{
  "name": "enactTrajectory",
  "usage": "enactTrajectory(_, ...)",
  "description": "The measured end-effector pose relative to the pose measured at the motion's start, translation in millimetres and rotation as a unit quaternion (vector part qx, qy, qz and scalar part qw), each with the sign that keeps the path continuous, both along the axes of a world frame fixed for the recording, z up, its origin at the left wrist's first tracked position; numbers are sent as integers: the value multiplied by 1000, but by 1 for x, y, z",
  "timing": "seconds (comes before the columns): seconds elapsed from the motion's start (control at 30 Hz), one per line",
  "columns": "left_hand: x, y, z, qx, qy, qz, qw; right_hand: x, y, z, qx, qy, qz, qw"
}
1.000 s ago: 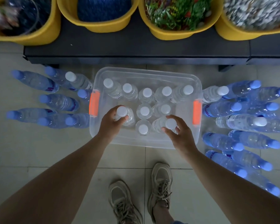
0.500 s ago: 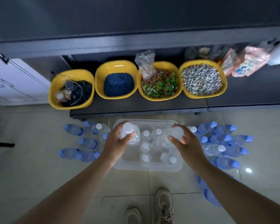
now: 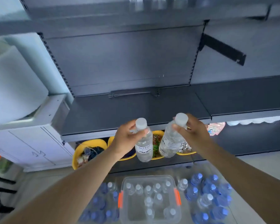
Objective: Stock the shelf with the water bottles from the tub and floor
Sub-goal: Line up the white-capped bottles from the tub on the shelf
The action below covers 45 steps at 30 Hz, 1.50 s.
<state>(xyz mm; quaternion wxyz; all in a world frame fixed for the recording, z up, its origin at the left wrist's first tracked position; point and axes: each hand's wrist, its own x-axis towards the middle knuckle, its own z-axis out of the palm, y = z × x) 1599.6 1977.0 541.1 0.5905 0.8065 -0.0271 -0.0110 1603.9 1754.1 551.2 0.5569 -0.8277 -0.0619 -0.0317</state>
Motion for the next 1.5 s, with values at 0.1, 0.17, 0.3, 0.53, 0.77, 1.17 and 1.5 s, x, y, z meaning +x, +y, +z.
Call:
enactTrajectory(0.1,4,-9,81,-4,-58,7,998,1,-3,82,13,-43,-4,999)
enactTrajectory(0.17,9,-13,132,0,-83,1,997,1,-6,135,24,-75,-12,997)
enactTrajectory(0.3,18,-23,227,-11,-101,-13,995,8,-15,237,64,-120,-38,990)
enactTrajectory(0.53,45,-53,370,-48,-135,-42,989,36,-37,369,95,-164,-36,981)
enactTrajectory(0.77,130,-82,446,-44,-147,-15,988,124,-64,430,123,-172,-29,977)
enactTrajectory(1.17,331,-114,448,-18,-154,106,982,342,-92,427,61,-178,16,982)
enactTrajectory(1.5,428,-97,424,1,-133,162,978,446,-80,403,87,-154,38,984)
